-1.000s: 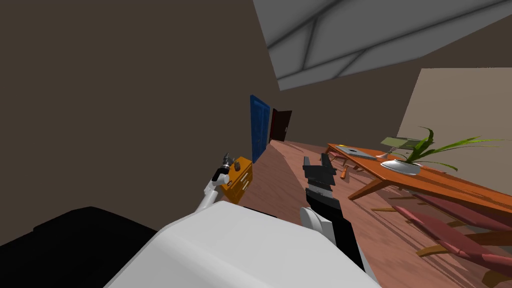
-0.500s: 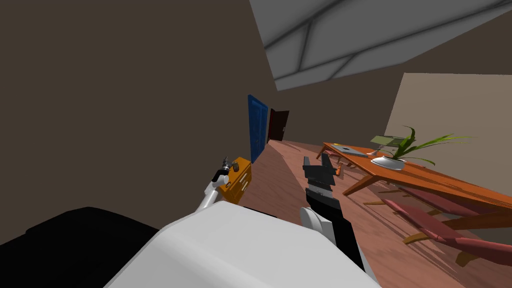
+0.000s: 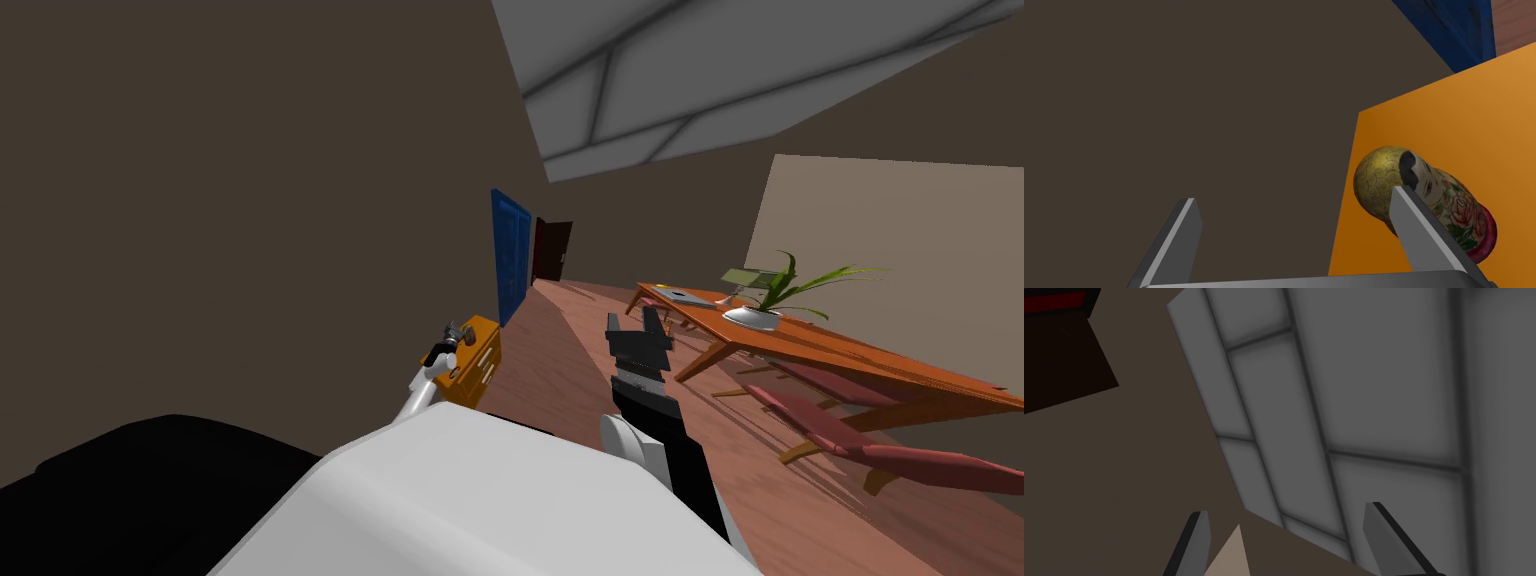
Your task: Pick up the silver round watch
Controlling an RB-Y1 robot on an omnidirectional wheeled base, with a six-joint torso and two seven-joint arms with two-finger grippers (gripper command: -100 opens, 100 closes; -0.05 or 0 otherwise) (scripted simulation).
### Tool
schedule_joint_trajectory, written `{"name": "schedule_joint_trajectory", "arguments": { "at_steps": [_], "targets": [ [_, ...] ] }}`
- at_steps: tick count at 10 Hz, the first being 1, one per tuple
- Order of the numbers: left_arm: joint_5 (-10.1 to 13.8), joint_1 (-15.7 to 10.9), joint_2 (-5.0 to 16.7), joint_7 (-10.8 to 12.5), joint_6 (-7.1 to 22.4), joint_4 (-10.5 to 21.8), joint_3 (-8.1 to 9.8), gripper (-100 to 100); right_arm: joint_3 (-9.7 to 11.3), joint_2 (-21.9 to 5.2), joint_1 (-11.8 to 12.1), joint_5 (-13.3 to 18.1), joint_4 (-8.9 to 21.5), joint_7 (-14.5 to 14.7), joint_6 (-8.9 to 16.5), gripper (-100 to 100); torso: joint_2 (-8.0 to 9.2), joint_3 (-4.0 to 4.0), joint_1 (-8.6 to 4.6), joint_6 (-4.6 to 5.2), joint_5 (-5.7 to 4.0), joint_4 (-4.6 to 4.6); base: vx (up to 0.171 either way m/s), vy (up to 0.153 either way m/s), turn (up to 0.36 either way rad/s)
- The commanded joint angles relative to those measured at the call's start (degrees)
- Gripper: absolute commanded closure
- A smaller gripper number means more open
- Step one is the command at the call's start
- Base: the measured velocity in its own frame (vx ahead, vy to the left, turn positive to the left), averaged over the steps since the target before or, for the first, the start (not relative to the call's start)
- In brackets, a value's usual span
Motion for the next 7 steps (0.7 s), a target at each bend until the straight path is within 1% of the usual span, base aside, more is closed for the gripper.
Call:
{"name": "schedule_joint_trajectory", "arguments": {
  "at_steps": [1,2,3,4,5,6,7],
  "targets": [
    [1.59,-0.86,-0.36,1.01,0.38,2.86,0.78,-100,0.00,0.00,0.00,0.00,0.00,0.00,0.00,0,0.00,0.00,0.00,0.00,0.00,0.00,-0.004,0.040,-0.108],
    [1.59,-0.86,-0.36,1.01,0.38,4.53,0.78,-100,0.00,0.00,0.00,0.00,0.00,0.00,0.00,0,0.01,0.00,0.03,0.02,0.01,0.00,-0.004,0.037,-0.058],
    [2.98,-1.42,-0.59,1.90,0.79,6.21,1.53,-100,0.00,0.00,0.00,0.00,0.00,0.00,0.00,0,0.01,0.00,0.01,0.00,0.01,0.00,-0.010,0.040,-0.111],
    [2.98,-1.42,-0.59,1.90,0.79,7.77,1.53,-100,0.00,0.00,0.00,0.00,0.00,0.00,0.00,0,0.03,0.02,0.03,0.02,0.00,0.01,-0.004,0.037,-0.061],
    [4.31,-1.92,-0.85,2.74,1.14,10.08,2.24,-100,0.00,0.00,0.00,0.00,0.00,0.00,0.00,0,0.01,0.01,0.03,0.00,0.01,0.00,0.000,0.045,-0.111],
    [4.31,-1.92,-0.85,2.74,1.14,11.05,2.24,-100,0.00,0.00,0.00,0.00,0.00,0.00,0.00,0,0.00,0.00,0.06,0.01,0.01,0.00,-0.004,0.041,-0.051],
    [5.58,-2.35,-1.15,3.51,1.44,13.41,2.93,-100,0.00,0.00,0.00,0.00,0.00,0.00,0.00,0,0.01,0.00,0.03,0.00,0.01,0.00,-0.010,0.054,-0.090]
  ]
}}
